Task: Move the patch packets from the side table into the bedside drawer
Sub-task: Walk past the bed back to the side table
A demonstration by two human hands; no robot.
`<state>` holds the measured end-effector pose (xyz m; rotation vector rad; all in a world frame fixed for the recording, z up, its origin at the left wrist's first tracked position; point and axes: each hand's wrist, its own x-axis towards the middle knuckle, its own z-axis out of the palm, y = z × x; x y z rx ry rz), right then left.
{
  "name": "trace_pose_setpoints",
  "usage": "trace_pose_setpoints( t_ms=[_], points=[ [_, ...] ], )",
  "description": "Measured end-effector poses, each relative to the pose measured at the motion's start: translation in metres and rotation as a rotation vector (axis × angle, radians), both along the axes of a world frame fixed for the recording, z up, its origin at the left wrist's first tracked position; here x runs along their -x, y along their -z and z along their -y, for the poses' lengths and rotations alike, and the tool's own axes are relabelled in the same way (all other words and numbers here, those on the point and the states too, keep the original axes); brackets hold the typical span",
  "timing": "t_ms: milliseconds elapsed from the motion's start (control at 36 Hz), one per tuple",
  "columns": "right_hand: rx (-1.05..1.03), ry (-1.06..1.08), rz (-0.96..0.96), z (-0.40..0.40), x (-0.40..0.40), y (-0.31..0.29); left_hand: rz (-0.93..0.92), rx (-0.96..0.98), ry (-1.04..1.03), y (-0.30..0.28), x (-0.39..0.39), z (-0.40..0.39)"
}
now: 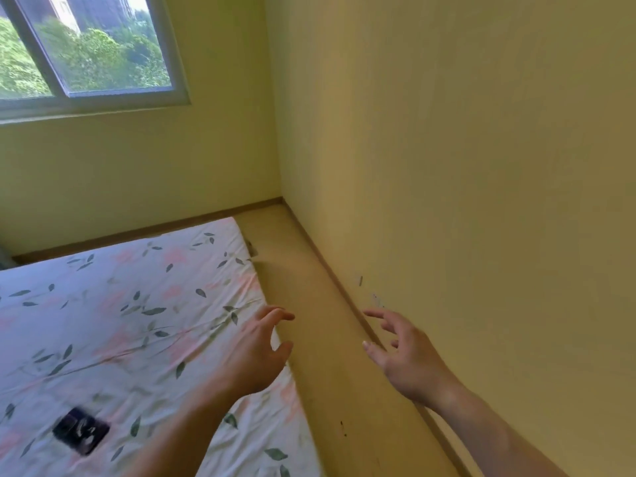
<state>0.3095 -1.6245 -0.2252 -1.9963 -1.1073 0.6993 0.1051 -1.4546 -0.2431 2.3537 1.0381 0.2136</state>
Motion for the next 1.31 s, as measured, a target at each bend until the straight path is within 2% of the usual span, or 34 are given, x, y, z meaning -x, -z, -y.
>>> trace_pose_setpoints(
  t_ms=[167, 472, 778, 1139, 1306],
  points=[
    [0.016, -0.101, 0.027, -0.027, -0.086, -0.018, -0.023, -0.036, -0.118, -0.015, -0.046, -0.003],
    [-0.081, -0.393, 0.039, -0.181, -0.151, -0.035, 0.053, -0.099, -0.404, -0.031, -0.079, -0.082],
    [-0.056, -0.451, 0.059, -0.384, -0.236, -0.033, 0.049, -0.041, -0.493, 0.0, -0.148, -0.272],
    [-0.049, -0.554, -0.041, -0.636, -0.29, -0.027, 0.03, -0.094, -0.521, -0.032, -0.213, -0.488],
    [-0.08, -0.645, -0.049, -0.762, -0.32, -0.016, 0.006, -0.136, -0.626, -0.035, -0.238, -0.589]
  ],
)
